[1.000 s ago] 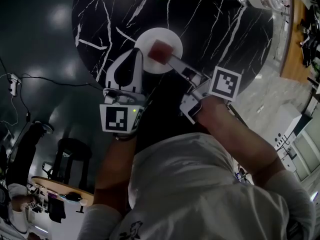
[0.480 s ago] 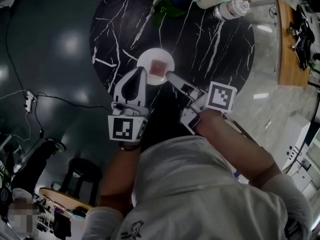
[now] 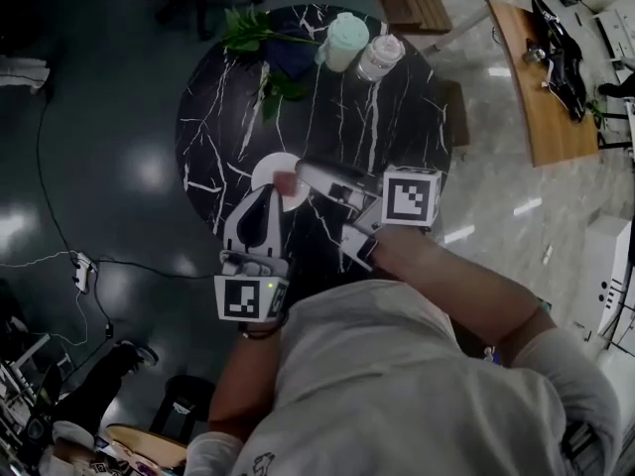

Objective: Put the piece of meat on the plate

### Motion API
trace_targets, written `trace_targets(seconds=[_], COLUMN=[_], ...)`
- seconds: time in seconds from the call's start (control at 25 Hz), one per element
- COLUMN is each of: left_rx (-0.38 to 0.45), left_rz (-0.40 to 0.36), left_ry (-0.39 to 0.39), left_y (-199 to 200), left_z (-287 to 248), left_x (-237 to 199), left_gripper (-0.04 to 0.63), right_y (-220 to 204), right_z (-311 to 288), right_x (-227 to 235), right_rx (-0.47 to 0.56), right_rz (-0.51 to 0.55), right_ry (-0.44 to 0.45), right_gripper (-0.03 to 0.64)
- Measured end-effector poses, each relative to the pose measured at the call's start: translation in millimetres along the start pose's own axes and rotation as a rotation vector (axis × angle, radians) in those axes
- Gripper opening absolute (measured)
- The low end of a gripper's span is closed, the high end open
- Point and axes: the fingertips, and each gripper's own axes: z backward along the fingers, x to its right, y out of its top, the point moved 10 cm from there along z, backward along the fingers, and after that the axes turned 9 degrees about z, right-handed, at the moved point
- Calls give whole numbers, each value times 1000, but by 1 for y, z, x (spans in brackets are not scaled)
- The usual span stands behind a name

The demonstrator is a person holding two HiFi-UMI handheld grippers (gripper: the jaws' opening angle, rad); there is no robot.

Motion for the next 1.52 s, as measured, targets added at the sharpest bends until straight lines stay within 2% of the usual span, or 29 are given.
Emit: trace_targets(seconds=[0.16,0.24,0.44,0.6,0.68,0.84,1.12,1.32,1.52], left_rx=[18,40,84,138,135,114,111,134,133], left_rz=[-63,-82,-127,-147,-177,-196,-192,-185,-171], left_ry=[-37,-36,-51,-34,-39,12,74,82,89], left_y=[34,55,96,124,135,149,147,143,140], left_z=[-4,-6,-6,-3,0,6,15,15,15], left_x=[16,25,56,81,93,111,134,142,144], left_gripper=[8,8,8,8,8,8,8,8,8], right_y=[39,58,85,95,97,90,69,57,51], right_z=[16,25,46,59,67,79,89,90,92], right_x=[-20,-39,-87,-120,-135,-156,-171,-171,-174], right_rx=[85,125,166,169,167,137,99,88,87], right_rz=[1,34,231,405,504,725,950,972,1011], right_ry=[97,163,272,323,338,332,258,202,164], right_gripper=[82,58,54,54,54,54,54,49,8])
